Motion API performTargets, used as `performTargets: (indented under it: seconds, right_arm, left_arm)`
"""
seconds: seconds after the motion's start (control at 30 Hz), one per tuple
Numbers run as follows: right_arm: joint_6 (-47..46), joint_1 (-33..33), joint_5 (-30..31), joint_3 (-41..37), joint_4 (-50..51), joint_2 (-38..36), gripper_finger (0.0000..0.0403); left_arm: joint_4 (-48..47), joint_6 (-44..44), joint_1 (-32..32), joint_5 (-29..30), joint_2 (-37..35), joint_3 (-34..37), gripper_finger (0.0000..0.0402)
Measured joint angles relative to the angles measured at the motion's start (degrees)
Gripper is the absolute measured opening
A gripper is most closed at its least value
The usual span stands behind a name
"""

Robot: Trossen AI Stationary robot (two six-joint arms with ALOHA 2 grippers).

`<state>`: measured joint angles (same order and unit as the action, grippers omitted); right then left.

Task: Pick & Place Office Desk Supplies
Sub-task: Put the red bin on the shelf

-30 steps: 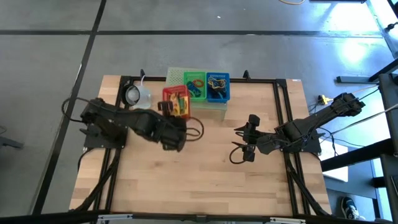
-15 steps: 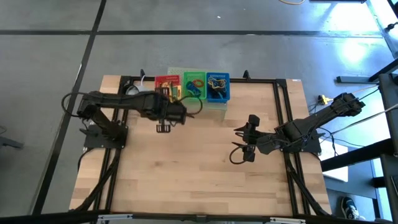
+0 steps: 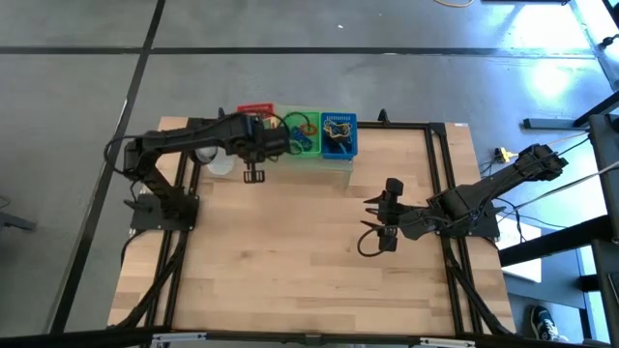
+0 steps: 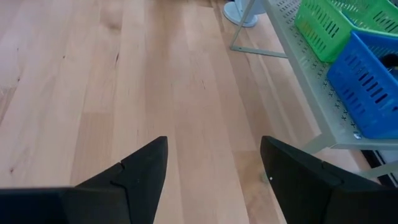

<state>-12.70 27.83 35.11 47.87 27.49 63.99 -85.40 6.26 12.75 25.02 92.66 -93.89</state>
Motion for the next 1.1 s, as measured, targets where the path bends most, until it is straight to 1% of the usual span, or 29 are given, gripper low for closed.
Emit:
performTargets:
  seconds: [0.1,0.27,0.4,0.7,0.83,1.1]
  right_arm:
    - [0.34,0.0,0.0,0.01,0.0,0.02,0.0258]
    - [0.36,0.0,-0.01,0.0,0.02,0.02,0.0258]
    - [0.38,0.0,0.0,0.0,0.02,0.02,0.0258]
    - [0.38,0.0,-0.01,0.01,0.07,0.02,0.0258]
    - [0.38,0.0,0.0,-0.01,0.09,0.02,0.0258]
    - [0.38,0.0,-0.02,0.0,0.09,0.02,0.0258]
  left_arm:
    - [1.82,2.72,2.03,-3.43,-0.02,0.0,0.0002]
    - [4.82,4.88,3.73,-5.76,-0.02,0.0,0.0002]
    - [5.96,5.01,4.6,-7.94,0.21,0.0,0.0002]
    - [5.95,4.85,4.77,-8.51,0.33,0.01,0.0002]
    - [6.02,4.83,4.75,-9.66,0.33,0.02,0.0002]
    - [6.18,3.57,4.75,-9.71,0.33,0.0,0.0002]
